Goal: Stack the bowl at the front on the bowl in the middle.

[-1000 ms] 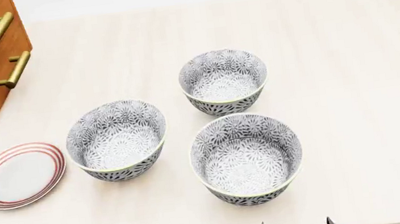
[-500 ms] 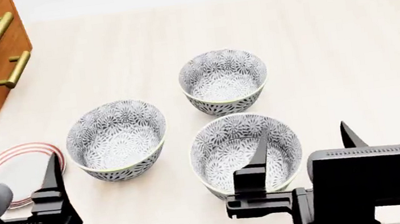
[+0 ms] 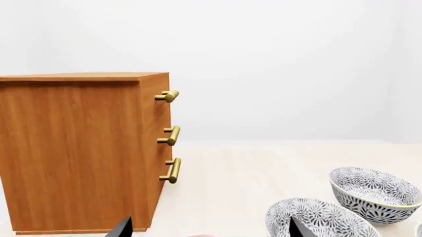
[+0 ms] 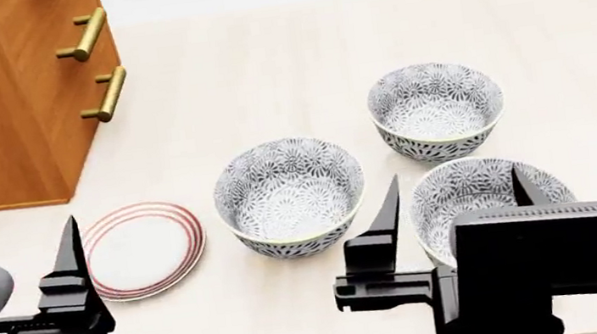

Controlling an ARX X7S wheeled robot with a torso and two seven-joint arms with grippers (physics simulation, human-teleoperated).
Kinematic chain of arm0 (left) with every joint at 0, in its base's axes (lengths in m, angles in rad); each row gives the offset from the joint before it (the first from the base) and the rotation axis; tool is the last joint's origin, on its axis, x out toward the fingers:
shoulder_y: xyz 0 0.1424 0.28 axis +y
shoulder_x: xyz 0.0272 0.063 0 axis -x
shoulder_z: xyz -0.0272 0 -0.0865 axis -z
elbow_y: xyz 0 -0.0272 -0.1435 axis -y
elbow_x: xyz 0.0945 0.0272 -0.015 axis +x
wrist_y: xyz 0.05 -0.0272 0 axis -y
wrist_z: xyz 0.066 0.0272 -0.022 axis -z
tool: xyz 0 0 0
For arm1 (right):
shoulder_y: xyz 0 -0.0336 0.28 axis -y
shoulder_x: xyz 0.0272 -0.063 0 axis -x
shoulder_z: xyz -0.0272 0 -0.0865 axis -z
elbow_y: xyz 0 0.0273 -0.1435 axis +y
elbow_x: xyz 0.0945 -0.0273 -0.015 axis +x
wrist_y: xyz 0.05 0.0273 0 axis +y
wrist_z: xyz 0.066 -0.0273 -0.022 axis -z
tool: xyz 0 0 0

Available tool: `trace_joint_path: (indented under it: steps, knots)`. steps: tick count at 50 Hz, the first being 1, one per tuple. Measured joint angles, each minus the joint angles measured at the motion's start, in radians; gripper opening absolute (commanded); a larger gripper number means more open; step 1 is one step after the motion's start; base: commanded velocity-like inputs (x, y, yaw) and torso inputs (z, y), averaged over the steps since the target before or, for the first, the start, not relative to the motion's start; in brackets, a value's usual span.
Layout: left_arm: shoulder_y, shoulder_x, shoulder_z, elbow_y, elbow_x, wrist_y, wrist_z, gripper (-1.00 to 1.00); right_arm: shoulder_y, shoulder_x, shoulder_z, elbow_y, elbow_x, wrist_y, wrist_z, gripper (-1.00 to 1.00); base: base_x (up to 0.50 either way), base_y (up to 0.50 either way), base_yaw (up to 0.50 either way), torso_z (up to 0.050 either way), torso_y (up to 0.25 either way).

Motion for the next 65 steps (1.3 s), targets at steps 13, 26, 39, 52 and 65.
trace_joint_path:
  steps: [13, 26, 39, 52, 65]
  knots:
    - [0.01, -0.007, 0.007, 0.001, -0.004, 0.012, -0.008, 1.0, -0.007, 0.01, -0.025, 0.019, -0.011, -0.028, 0.024, 1.0, 0.0, 0.0, 0.0, 0.0, 0.0]
    - [0.016, -0.012, 0.015, -0.003, -0.01, 0.022, -0.013, 1.0, -0.022, 0.021, -0.035, 0.026, -0.002, -0.061, 0.03, 1.0, 0.0, -0.19, 0.0, 0.0, 0.0]
    - [0.013, -0.02, 0.027, -0.008, -0.01, 0.027, -0.021, 1.0, -0.018, 0.034, -0.051, 0.033, -0.001, -0.063, 0.041, 1.0, 0.49, 0.0, 0.0, 0.0, 0.0]
    - [0.011, -0.025, 0.035, -0.011, -0.013, 0.03, -0.029, 1.0, -0.016, 0.042, -0.058, 0.041, 0.002, -0.064, 0.054, 1.0, 0.5, 0.0, 0.0, 0.0, 0.0]
    - [0.016, -0.03, 0.04, -0.012, -0.019, 0.035, -0.035, 1.0, -0.017, 0.048, -0.059, 0.044, 0.011, -0.065, 0.063, 1.0, 0.5, 0.0, 0.0, 0.0, 0.001]
